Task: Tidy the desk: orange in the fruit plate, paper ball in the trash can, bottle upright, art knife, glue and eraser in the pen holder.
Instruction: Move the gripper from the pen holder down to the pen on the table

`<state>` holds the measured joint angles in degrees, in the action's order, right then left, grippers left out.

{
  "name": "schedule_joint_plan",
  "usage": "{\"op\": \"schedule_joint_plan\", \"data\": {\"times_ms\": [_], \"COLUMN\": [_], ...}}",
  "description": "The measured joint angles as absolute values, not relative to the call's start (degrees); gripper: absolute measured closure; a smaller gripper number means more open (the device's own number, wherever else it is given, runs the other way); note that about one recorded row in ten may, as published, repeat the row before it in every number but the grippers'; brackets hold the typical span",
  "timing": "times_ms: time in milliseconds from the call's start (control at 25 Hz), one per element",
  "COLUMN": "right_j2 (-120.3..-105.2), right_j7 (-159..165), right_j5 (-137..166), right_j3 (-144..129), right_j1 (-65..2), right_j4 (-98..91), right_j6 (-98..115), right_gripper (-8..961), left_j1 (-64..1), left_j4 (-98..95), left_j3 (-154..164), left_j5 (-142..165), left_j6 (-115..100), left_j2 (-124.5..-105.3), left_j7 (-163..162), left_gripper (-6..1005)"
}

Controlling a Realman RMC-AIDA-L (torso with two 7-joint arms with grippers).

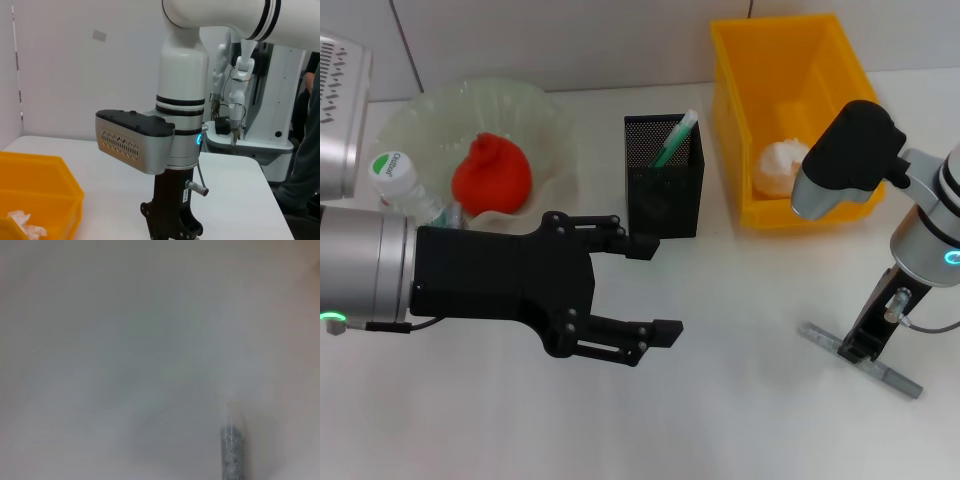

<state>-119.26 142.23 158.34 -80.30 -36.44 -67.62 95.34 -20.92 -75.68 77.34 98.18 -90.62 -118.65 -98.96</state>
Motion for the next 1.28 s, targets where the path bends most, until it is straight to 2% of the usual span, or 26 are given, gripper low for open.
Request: {"op": "schedule_joint_plan", "data": {"times_ms": [1120, 1240, 1280], "right_j2": [-119.30, -119.28, -119.27], "right_j7": [143.8, 143.8, 143.8], "right_j5": [158.4, 158.4, 158.4], "right_j3": [-80.4, -80.6, -80.6], "right_j1": [-36.3, -36.3, -36.3], "right_j4": [-68.5, -68.5, -68.5], "right_j6": [94.8, 94.7, 94.7], "right_gripper": [852, 660, 649], "left_j1": [-20.9, -20.9, -20.9], "left_j4": [-75.7, -75.7, -75.7], "left_j3": [77.4, 77.4, 77.4], "left_j5": [98.2, 98.2, 98.2], "left_j6": [-90.6, -90.6, -90.6], "left_j2": [-118.65, -118.65, -118.65], "left_j7": [-99.0, -99.1, -99.1], "left_gripper": [155, 155, 155]}}
